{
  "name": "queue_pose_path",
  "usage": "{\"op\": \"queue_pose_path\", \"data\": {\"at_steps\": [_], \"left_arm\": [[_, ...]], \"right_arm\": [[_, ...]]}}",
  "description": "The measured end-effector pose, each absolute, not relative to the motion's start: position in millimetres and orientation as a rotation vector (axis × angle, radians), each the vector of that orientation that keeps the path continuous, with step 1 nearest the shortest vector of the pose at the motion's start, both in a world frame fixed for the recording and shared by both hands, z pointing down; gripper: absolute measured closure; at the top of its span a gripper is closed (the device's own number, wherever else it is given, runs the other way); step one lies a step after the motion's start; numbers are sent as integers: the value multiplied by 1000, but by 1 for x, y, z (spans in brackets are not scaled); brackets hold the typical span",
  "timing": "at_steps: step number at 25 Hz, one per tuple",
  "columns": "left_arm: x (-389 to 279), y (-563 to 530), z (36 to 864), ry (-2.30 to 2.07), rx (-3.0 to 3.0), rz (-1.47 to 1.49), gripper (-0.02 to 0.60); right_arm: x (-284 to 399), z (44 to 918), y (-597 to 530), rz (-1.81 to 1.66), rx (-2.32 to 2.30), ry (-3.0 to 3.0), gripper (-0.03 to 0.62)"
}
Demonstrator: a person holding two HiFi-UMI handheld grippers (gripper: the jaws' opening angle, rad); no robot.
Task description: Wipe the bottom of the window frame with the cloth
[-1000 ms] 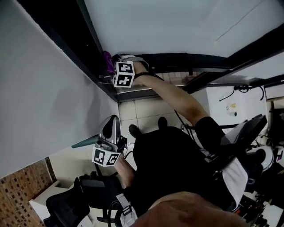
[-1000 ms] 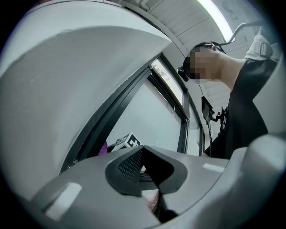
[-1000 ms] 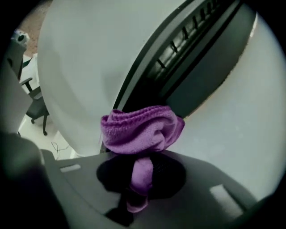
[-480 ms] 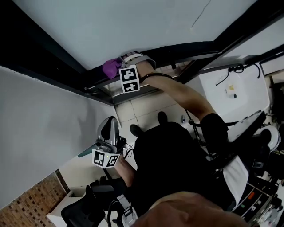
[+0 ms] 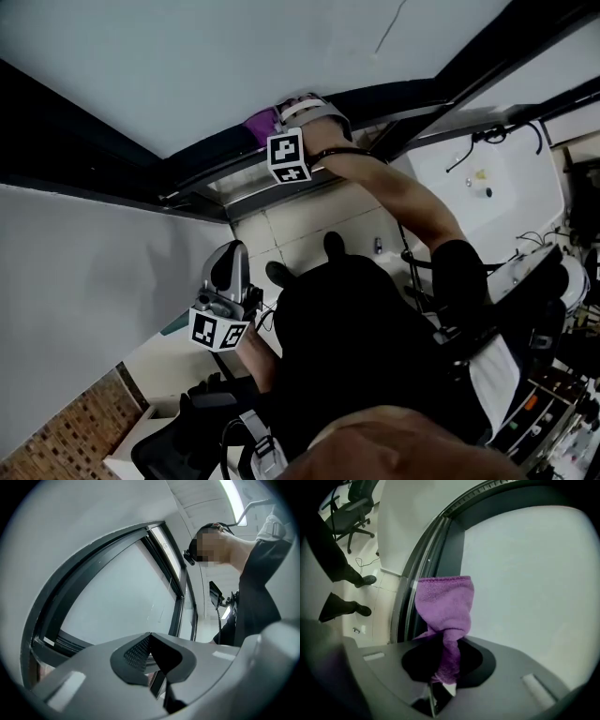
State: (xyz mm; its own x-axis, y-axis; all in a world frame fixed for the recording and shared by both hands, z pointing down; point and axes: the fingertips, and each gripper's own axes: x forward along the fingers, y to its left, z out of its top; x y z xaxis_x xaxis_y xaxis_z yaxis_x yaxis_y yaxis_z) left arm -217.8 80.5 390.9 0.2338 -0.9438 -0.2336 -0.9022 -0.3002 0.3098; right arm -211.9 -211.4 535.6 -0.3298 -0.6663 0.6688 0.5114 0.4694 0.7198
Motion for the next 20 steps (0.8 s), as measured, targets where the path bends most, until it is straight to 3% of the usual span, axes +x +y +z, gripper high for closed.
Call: {"op": "queue_pose_path", "data": {"at_steps": [7, 14, 20], "left_arm": [[-215, 74, 392, -1779, 2403, -562, 580], [-216, 78, 404, -1829, 2329, -623, 580], [-209, 79, 399, -1789, 2372, -660, 580]], "right_arm": [[-203, 541, -206, -1014, 5, -1595, 532], [-182, 451, -230, -884, 36, -1757, 530], [-169, 527, -243, -1119, -13, -1446, 536]]}}
